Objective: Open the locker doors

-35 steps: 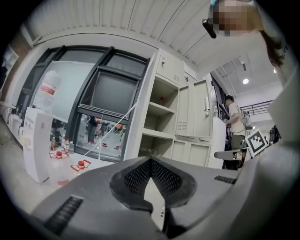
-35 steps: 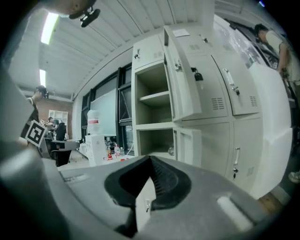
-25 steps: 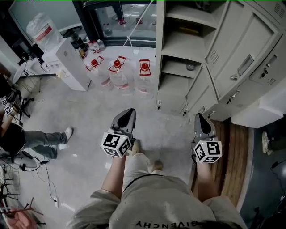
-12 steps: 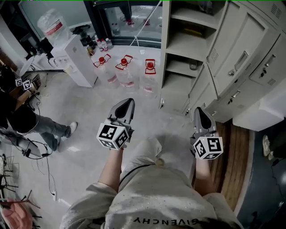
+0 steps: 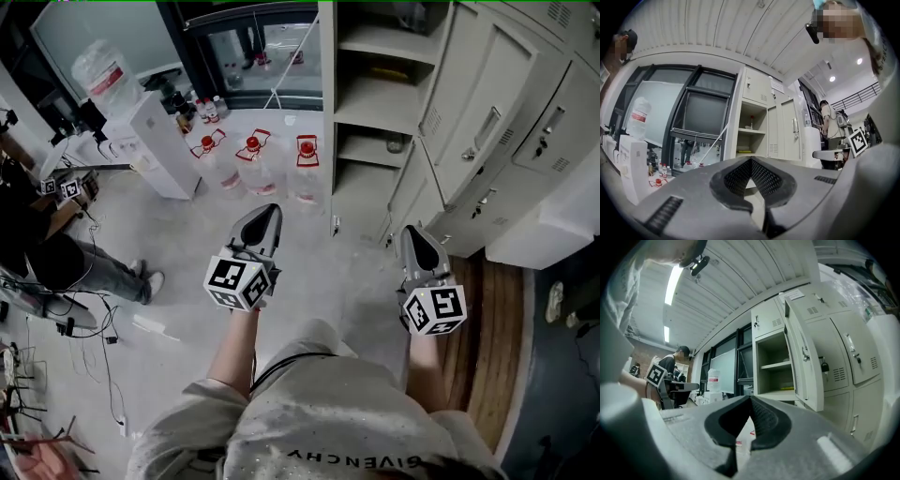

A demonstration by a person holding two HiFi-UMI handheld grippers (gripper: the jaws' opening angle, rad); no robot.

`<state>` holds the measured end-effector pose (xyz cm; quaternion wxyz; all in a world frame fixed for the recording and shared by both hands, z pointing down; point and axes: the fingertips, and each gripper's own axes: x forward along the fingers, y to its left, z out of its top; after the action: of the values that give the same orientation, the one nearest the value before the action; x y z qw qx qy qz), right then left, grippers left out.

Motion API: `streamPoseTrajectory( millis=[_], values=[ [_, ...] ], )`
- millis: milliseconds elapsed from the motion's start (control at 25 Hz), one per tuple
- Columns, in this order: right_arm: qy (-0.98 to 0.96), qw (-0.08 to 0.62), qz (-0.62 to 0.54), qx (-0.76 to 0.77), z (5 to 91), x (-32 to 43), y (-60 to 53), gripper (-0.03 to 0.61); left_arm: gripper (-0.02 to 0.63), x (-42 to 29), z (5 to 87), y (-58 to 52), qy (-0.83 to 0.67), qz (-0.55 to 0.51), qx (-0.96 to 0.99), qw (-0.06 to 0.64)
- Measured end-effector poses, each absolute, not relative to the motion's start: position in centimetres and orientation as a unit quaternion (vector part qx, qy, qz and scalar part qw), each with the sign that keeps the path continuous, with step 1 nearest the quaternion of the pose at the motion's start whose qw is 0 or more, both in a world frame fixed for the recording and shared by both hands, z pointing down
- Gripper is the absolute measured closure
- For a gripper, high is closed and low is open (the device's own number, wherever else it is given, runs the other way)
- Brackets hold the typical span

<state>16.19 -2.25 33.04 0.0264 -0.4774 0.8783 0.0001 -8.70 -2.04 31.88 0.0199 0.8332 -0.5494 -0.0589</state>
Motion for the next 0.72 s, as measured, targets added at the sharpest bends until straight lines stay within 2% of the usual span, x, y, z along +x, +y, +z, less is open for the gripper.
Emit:
streamPoseTrajectory(
  millis=[360, 720],
  values=[
    [0.866, 0.041, -0.014, -0.499, 34.3, 19.2, -2.0, 0.578, 0.615, -5.1, 32.8, -3.2, -0.516, -0.056, 0.855, 0.019],
    [0.871, 0.033, -0.016, -0.490, 34.1, 17.2, -2.3, 0.578, 0.615, -9.0, 32.3, -1.8, -0.543, -0.065, 0.837, 0.020]
  ],
)
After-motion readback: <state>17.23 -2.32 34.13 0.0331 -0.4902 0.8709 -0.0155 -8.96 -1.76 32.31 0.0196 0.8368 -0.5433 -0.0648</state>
